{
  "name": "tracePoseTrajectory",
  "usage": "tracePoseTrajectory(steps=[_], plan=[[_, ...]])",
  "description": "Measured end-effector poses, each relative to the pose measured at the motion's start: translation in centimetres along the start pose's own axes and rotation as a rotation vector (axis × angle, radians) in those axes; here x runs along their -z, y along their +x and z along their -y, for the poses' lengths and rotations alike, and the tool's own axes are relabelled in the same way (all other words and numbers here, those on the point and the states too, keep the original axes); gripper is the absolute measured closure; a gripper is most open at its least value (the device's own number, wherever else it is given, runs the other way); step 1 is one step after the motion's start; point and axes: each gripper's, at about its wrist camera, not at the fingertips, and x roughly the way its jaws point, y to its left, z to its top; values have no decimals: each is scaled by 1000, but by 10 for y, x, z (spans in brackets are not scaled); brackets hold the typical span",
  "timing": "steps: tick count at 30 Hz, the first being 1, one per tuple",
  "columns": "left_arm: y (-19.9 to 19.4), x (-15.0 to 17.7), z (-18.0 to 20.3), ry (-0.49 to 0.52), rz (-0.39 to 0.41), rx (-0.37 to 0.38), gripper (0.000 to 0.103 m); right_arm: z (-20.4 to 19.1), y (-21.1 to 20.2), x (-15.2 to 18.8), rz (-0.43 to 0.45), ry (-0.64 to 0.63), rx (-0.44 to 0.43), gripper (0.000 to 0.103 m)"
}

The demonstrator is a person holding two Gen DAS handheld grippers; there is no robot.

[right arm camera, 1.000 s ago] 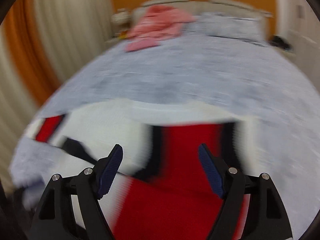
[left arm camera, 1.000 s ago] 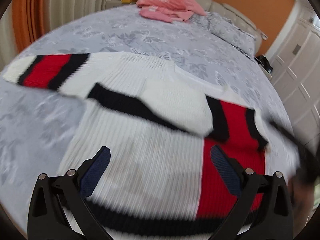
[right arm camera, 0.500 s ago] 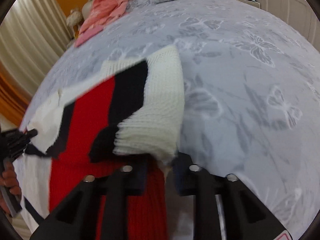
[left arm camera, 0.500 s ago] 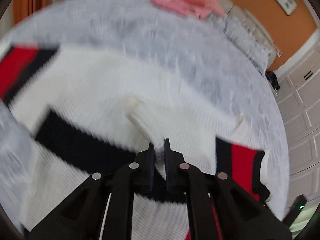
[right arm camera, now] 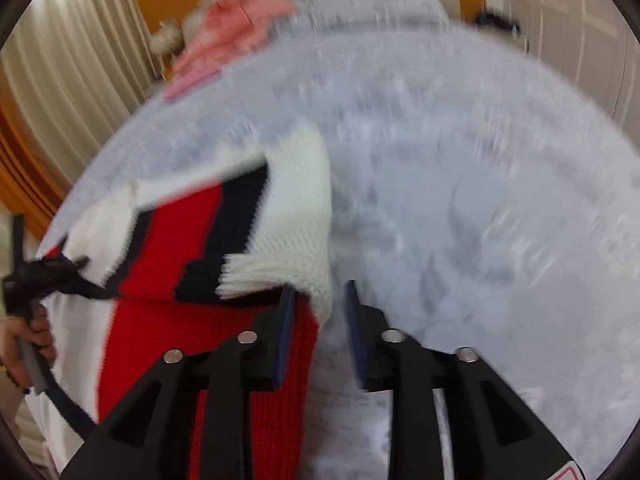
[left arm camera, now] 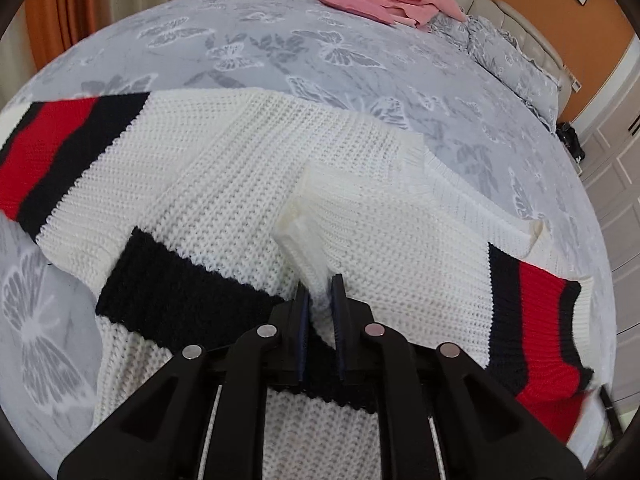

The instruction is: Fold small clothes

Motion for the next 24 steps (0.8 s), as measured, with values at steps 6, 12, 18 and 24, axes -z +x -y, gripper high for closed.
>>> tracePoseTrajectory(steps=[6,12,18,24], plan=[[-3,4,-4,10,14,4,91,-19,64,-68,-47,-29,4,31],[-2,4,-5,49,11,8,90,-5,159,-83,-243,108,-29,92],[1,8,-8,61,34,28,90,52,180,-79,-248,220,138,103],[1,10,-8,64,57,30,90,37,105,-73,-135,202,-23,93]])
